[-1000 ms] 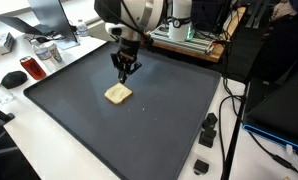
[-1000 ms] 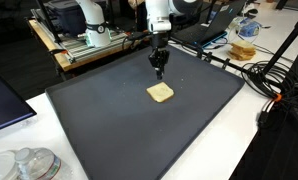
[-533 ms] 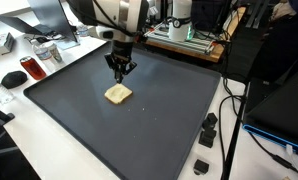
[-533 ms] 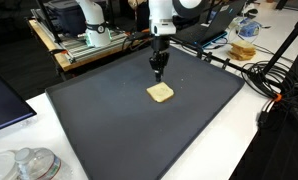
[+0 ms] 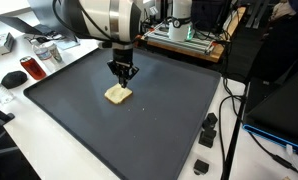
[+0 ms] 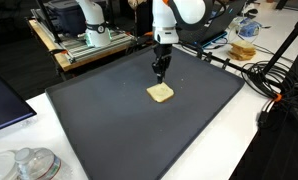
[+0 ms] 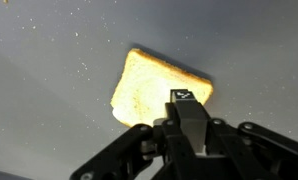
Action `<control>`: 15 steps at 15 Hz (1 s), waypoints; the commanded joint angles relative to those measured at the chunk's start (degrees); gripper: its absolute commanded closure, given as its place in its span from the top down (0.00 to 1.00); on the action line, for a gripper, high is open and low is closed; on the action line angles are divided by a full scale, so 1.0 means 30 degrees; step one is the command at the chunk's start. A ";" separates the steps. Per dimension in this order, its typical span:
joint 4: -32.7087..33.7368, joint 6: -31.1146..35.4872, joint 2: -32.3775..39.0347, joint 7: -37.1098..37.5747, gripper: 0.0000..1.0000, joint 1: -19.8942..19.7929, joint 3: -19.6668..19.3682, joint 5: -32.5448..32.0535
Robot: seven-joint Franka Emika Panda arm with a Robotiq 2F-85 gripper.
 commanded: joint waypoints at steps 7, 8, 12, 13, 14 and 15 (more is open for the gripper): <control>0.2780 0.2790 0.3128 -0.0844 0.05 -0.2018 0.3402 -0.2005; 0.2953 0.2972 0.3362 -0.0982 0.05 -0.2134 0.3639 -0.2107; 0.3484 0.3770 0.4257 -0.0950 0.05 -0.2499 0.4561 -0.2695; 0.3623 0.3938 0.4468 -0.0951 0.05 -0.2562 0.4732 -0.2848; 0.3788 0.4018 0.4638 -0.0952 0.05 -0.2577 0.4855 -0.2987; 0.3893 0.4021 0.4790 -0.0955 0.05 -0.2610 0.4957 -0.3140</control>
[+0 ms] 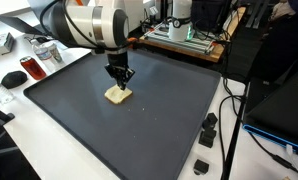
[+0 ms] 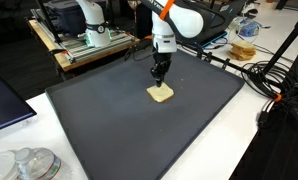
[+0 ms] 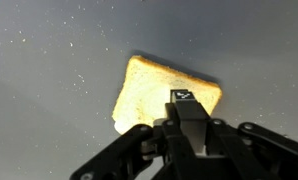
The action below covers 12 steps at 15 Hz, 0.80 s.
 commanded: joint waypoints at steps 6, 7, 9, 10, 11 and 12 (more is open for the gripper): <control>0.1508 0.1287 0.1711 -0.1090 0.05 -0.0531 0.1539 -0.1353; 0.1263 0.1120 0.1525 -0.1090 0.05 -0.0531 0.1344 -0.1150; 0.0818 0.1060 0.1272 -0.1086 0.05 -0.0633 0.1223 -0.0919; 0.0546 0.0956 0.1096 -0.1061 0.05 -0.0659 0.1083 -0.0774; 0.0387 0.0925 0.1001 -0.1045 0.05 -0.0708 0.1064 -0.0743; 0.0329 0.0916 0.0957 -0.1042 0.05 -0.0722 0.1041 -0.0716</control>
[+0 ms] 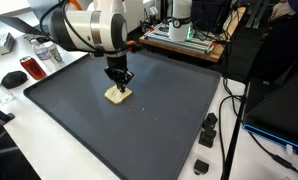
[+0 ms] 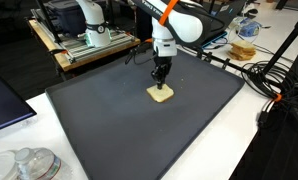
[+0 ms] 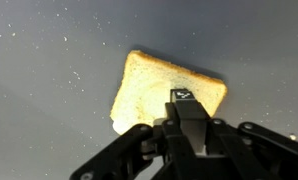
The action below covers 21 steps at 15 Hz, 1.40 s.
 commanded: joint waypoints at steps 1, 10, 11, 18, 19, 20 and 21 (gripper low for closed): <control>-0.0443 0.0775 -0.0091 -0.1037 0.05 -0.0504 0.0300 0.0230; -0.1142 0.0637 -0.0628 -0.0938 0.05 -0.0859 0.0617 0.0184; -0.1186 0.0631 -0.0708 -0.0922 0.05 -0.0849 0.0566 0.0224; -0.2545 0.0610 -0.1188 -0.0906 0.05 -0.1130 0.0441 0.0162; -0.2666 0.0610 -0.1172 -0.0906 0.05 -0.1208 0.0544 0.0089; -0.2701 0.0610 -0.1135 -0.0907 0.05 -0.1258 0.0641 -0.0039; -0.2682 0.0609 -0.1056 -0.0907 0.05 -0.1297 0.0767 -0.0182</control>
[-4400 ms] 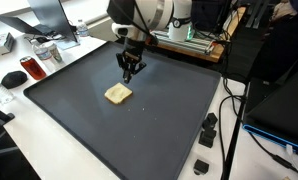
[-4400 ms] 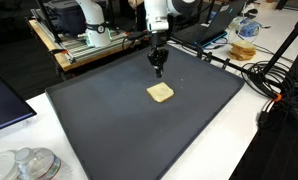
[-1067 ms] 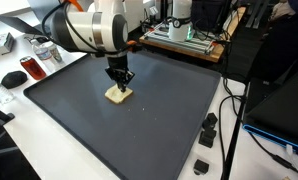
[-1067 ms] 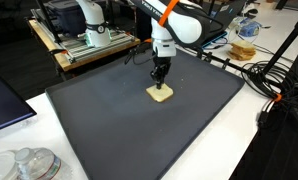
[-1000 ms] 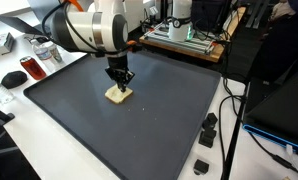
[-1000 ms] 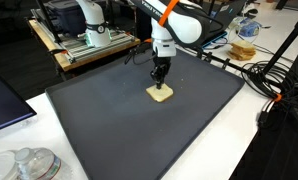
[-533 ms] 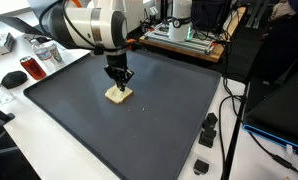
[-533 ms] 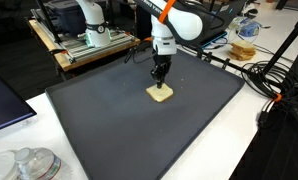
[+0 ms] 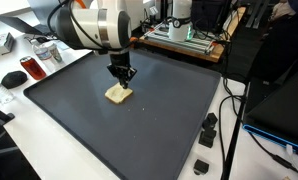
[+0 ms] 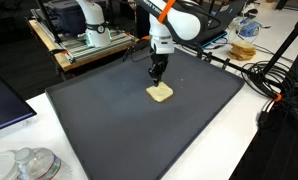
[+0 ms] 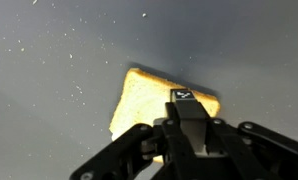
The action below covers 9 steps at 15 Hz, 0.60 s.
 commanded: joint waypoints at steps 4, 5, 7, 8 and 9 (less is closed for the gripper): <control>-0.0920 0.0597 -0.0348 -0.0841 0.05 -0.0746 0.0739 -0.0292; -0.0852 0.0597 -0.0367 -0.0838 0.05 -0.0796 0.0857 -0.0355; -0.0834 0.0597 -0.0417 -0.0837 0.05 -0.0957 0.1151 -0.0424; -0.0803 0.0598 -0.0442 -0.0836 0.05 -0.1000 0.1248 -0.0475; -0.0777 0.0597 -0.0474 -0.0838 0.05 -0.1039 0.1309 -0.0507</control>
